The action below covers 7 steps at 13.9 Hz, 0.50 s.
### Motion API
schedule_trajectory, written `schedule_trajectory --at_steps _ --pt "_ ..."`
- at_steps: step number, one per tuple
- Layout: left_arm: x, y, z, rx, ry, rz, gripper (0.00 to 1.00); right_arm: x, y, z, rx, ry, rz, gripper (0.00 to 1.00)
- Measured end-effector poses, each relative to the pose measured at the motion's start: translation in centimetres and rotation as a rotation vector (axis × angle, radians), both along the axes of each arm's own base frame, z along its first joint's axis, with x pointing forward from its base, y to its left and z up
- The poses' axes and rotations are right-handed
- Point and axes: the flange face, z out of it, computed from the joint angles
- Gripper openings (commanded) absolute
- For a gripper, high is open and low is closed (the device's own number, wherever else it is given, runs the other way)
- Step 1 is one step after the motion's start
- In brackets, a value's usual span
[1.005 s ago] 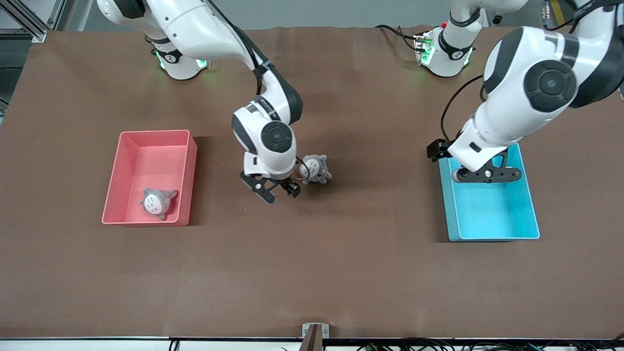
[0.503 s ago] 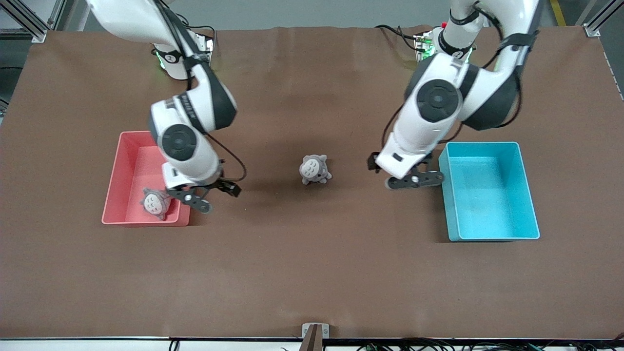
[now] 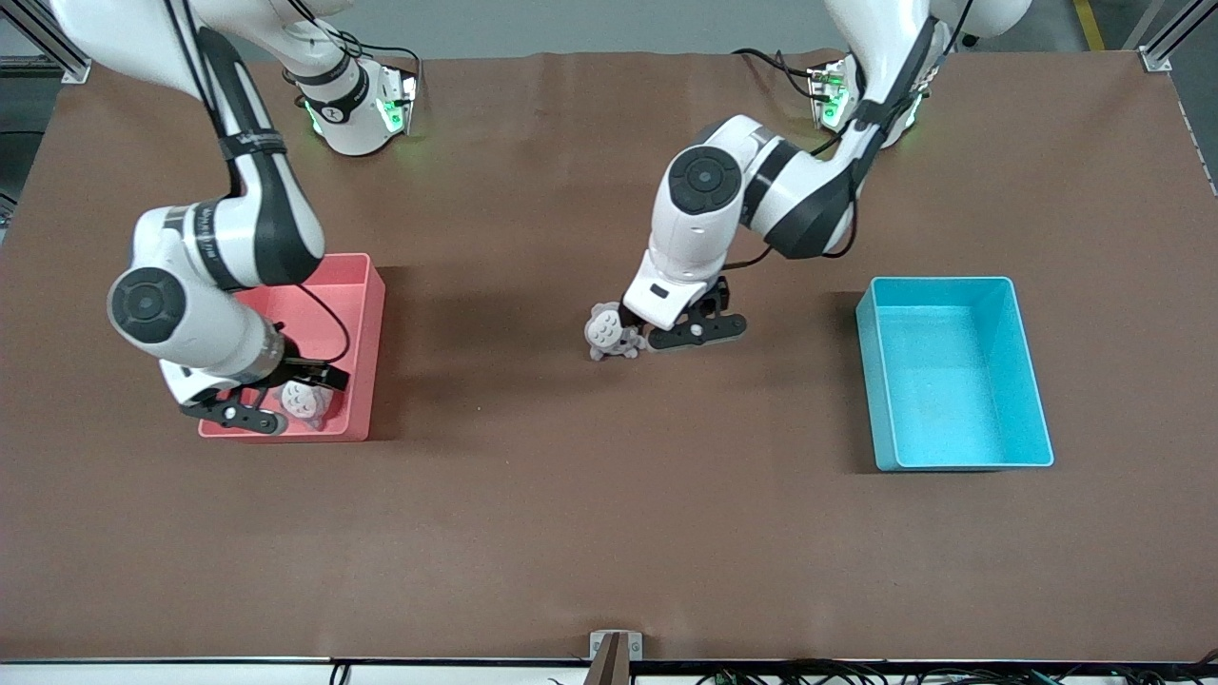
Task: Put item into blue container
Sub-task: 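Set the Totoro on the table while the left gripper reaches it, then grasp the Totoro with the left gripper while the right gripper returns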
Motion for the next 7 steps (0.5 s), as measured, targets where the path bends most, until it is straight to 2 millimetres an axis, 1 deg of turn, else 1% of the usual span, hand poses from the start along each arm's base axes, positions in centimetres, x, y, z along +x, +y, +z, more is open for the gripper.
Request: schedule_trajectory --at_steps 1,2,3,5,7 --pt "-0.6 -1.2 -1.4 -0.010 -0.002 0.018 1.00 0.1 -1.5 -0.2 0.004 -0.001 0.015 1.00" --pt "-1.1 -2.3 -2.9 -0.015 -0.003 0.023 1.00 0.0 -3.1 -0.8 0.008 -0.010 0.036 1.00" --pt "-1.7 -3.1 -4.3 -0.017 0.001 0.022 1.00 -0.3 -4.5 -1.9 0.012 -0.021 0.055 1.00" --pt "-2.8 -4.5 -6.8 -0.024 0.022 0.013 1.00 -1.6 -6.9 -4.8 0.017 -0.043 0.086 1.00" --pt "-3.9 -5.7 -9.1 -0.021 0.025 -0.005 1.00 -3.2 -8.4 -7.6 0.019 -0.061 0.105 1.00"
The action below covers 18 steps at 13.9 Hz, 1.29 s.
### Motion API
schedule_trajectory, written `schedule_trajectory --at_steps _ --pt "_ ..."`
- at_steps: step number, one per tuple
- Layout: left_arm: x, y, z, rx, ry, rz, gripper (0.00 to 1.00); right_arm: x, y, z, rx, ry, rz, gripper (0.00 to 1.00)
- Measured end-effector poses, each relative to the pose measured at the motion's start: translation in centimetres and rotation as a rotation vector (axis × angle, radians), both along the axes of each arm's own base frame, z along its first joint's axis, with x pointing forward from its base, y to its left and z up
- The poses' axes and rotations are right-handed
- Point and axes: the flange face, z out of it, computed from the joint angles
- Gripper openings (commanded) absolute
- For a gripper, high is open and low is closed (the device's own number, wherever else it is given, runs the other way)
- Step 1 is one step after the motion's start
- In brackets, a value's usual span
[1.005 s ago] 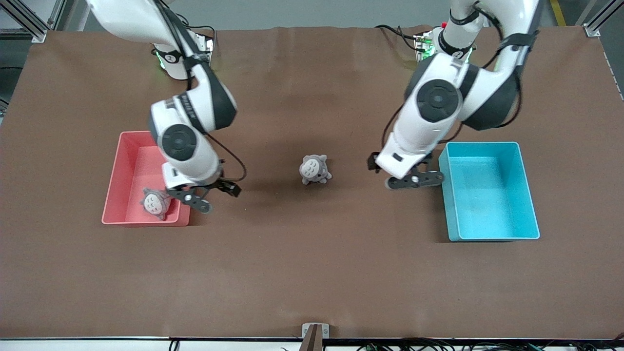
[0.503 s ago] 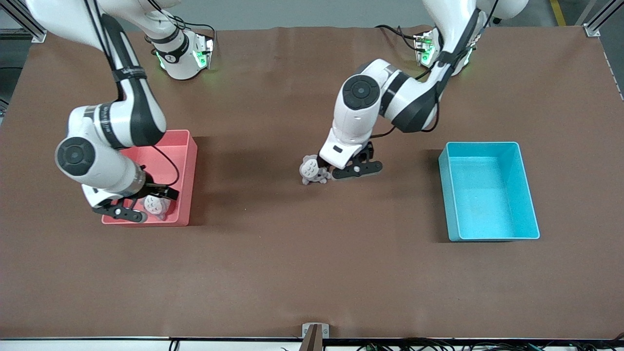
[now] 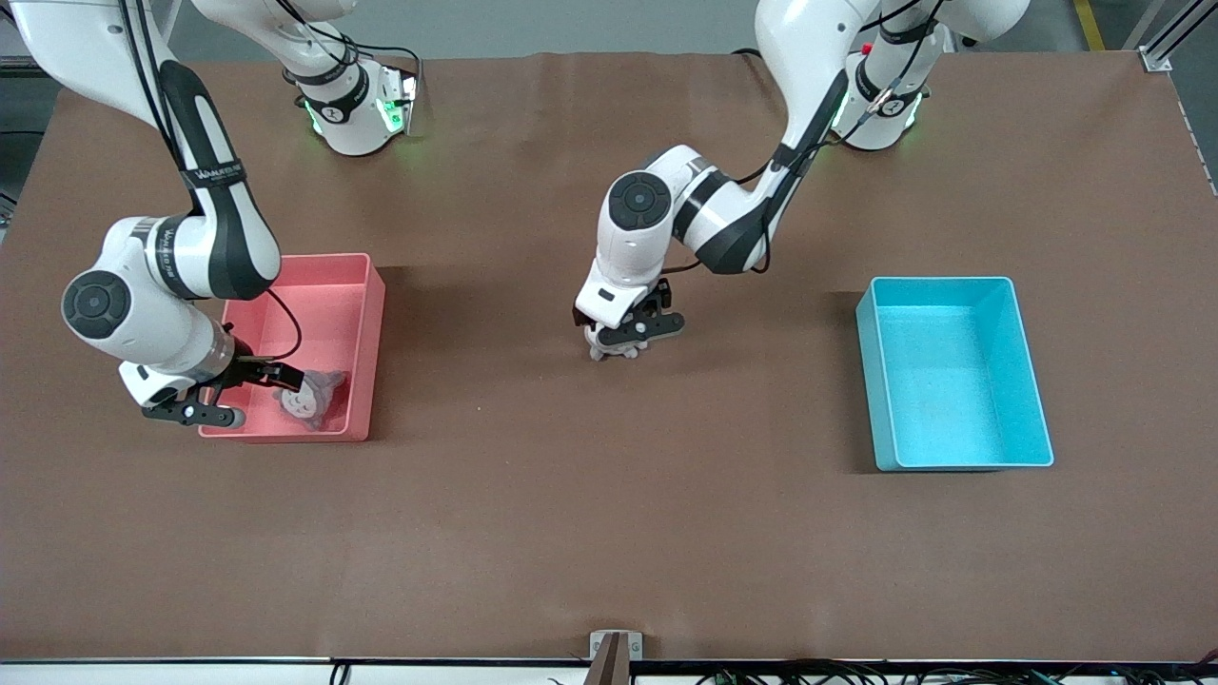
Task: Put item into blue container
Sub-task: 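Grasp the Totoro with the left gripper while the right gripper returns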
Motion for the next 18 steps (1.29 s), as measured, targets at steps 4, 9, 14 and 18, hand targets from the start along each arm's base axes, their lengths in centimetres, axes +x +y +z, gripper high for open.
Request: schedule_trajectory --at_steps 4,9,14,18 --pt "-0.8 -0.9 -2.8 -0.002 -0.005 -0.016 1.00 -1.9 -0.2 -2.8 0.002 -0.021 0.011 1.00" --pt "-0.7 -0.8 -3.3 0.004 -0.005 -0.052 1.00 -1.9 -0.3 -3.9 0.001 -0.042 0.012 1.00" --pt "-0.9 -0.5 -5.0 0.023 0.011 -0.053 1.00 -1.7 -1.5 -5.5 -0.002 -0.069 0.009 1.00" --pt "-1.0 -0.3 -6.5 0.039 0.025 -0.054 0.54 -1.8 -1.5 -7.1 -0.004 -0.072 0.013 0.87"
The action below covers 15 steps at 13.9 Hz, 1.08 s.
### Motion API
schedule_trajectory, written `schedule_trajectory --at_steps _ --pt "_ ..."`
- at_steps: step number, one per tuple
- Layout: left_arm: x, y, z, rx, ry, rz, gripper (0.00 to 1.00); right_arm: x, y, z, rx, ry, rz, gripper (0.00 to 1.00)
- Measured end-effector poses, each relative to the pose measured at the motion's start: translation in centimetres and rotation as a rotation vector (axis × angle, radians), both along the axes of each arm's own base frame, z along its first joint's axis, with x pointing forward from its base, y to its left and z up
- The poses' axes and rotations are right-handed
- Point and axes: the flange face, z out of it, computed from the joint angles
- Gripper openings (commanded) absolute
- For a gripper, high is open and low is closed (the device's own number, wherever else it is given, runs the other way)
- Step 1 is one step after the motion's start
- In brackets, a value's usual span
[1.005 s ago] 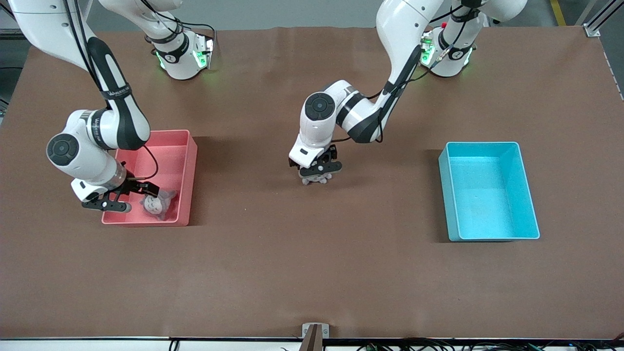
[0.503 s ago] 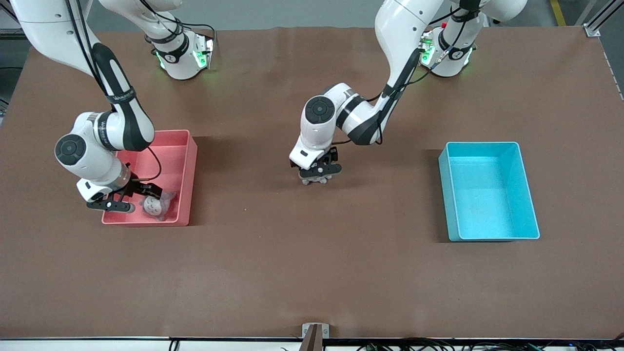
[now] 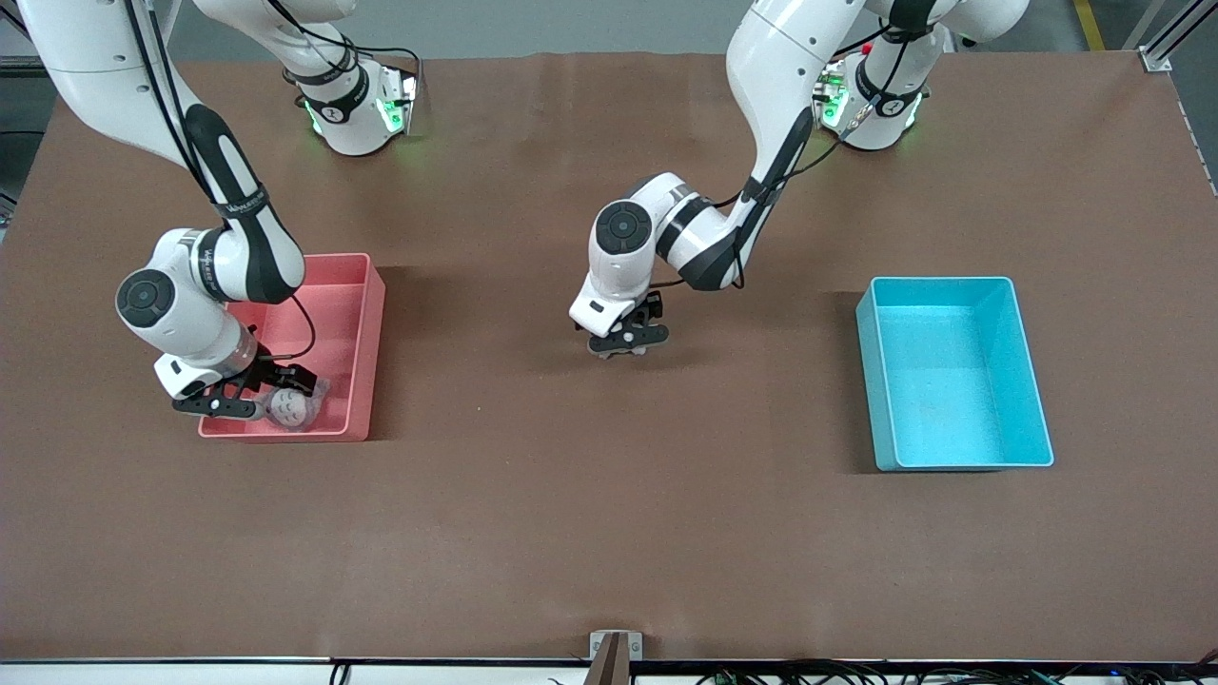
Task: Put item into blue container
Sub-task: 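Grasp the Totoro with the left gripper while the right gripper returns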
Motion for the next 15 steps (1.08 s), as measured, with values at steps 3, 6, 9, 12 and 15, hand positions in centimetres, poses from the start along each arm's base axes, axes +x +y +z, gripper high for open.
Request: schedule_trajectory --at_steps 3,6,9,12,15 --pt "0.1 -0.1 0.2 -0.003 -0.003 0.001 0.28 -0.2 -0.2 -0.8 0.000 0.013 -0.002 0.18" --pt "0.3 -0.2 0.4 -0.007 -0.007 0.001 0.02 -0.2 -0.2 -1.0 0.000 0.015 -0.003 0.00" --pt "0.5 -0.2 0.6 -0.010 -0.012 0.004 0.00 -0.3 -0.2 -1.0 0.000 0.028 -0.004 0.00" --pt "1.4 0.5 2.2 0.001 -0.002 0.017 0.00 0.2 -0.1 0.1 0.003 0.072 -0.005 0.00" --pt "3.4 3.4 8.5 0.034 0.039 0.060 0.01 0.5 -0.1 1.2 0.004 0.077 -0.006 0.00"
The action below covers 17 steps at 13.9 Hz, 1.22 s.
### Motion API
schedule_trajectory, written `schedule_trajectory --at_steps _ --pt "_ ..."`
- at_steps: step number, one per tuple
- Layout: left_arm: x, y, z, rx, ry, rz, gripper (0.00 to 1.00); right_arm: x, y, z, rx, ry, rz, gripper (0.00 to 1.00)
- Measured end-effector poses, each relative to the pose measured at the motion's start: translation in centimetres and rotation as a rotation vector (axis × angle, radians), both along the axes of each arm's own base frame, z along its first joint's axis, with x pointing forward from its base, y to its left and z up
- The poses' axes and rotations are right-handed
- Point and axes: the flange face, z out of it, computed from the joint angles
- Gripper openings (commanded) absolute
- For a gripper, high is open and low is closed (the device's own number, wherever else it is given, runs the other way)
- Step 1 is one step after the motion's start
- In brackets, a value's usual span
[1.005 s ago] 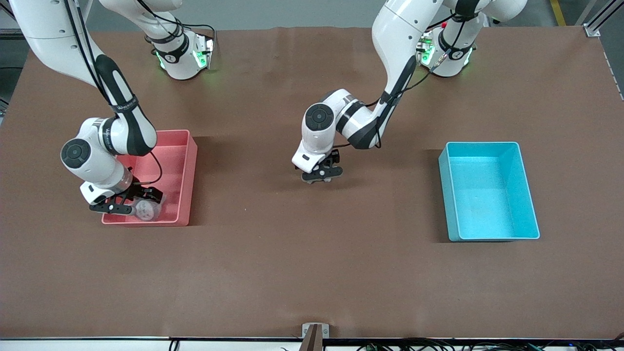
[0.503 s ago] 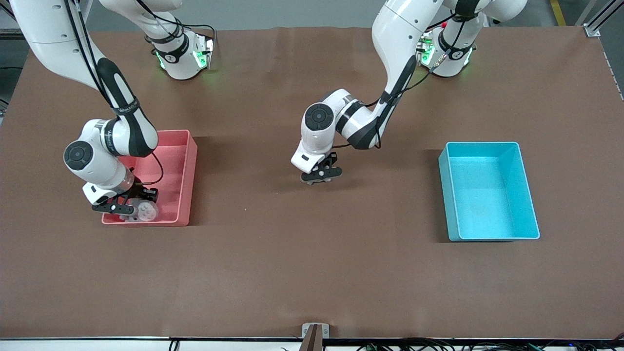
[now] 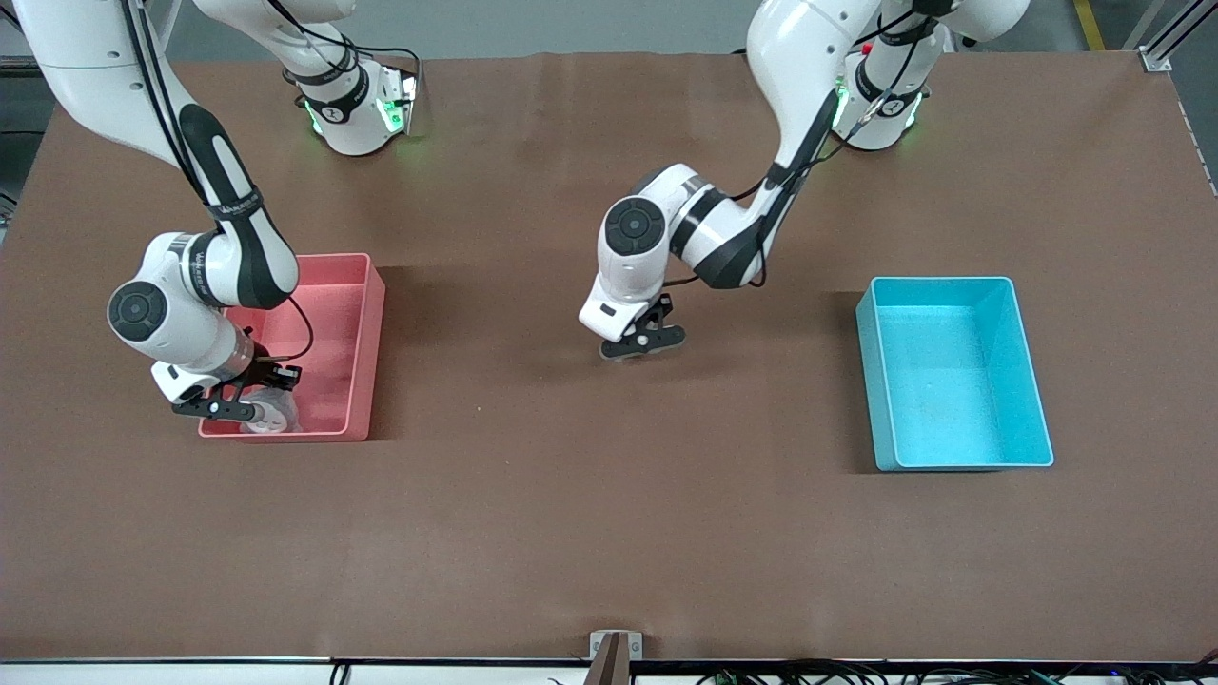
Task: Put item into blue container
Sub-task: 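Grasp the Totoro with the left gripper while the right gripper returns, then carry the Totoro to the blue box while the right gripper grasps another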
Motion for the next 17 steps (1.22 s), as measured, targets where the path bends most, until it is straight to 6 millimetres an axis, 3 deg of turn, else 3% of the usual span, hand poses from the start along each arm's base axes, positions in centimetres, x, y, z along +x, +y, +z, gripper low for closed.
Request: schedule_trajectory --at_steps 3,5,7,10,13,15,17 --pt "2.4 6.8 7.3 0.011 0.031 0.007 0.01 0.1 0.0 0.4 0.001 0.025 -0.001 0.00" --pt "2.9 12.7 10.0 0.003 0.036 -0.014 0.02 0.8 0.1 2.2 0.003 0.068 -0.003 0.00" --pt "2.5 18.8 11.3 -0.001 0.048 -0.027 0.03 1.7 0.2 5.4 0.009 0.106 -0.007 0.00" --pt "1.7 29.4 11.2 -0.010 0.084 -0.064 0.03 2.6 0.7 10.1 0.055 0.162 -0.034 0.00" --pt "2.1 39.3 9.8 -0.033 0.116 -0.087 0.03 3.0 1.5 12.6 0.068 0.189 -0.051 0.00" --pt "2.5 44.7 8.8 -0.022 0.128 -0.106 0.04 3.1 3.7 13.8 0.067 0.203 -0.091 0.00" --pt "2.8 48.1 7.5 0.015 0.130 -0.114 0.04 3.1 8.1 15.7 0.058 0.213 -0.144 0.00"
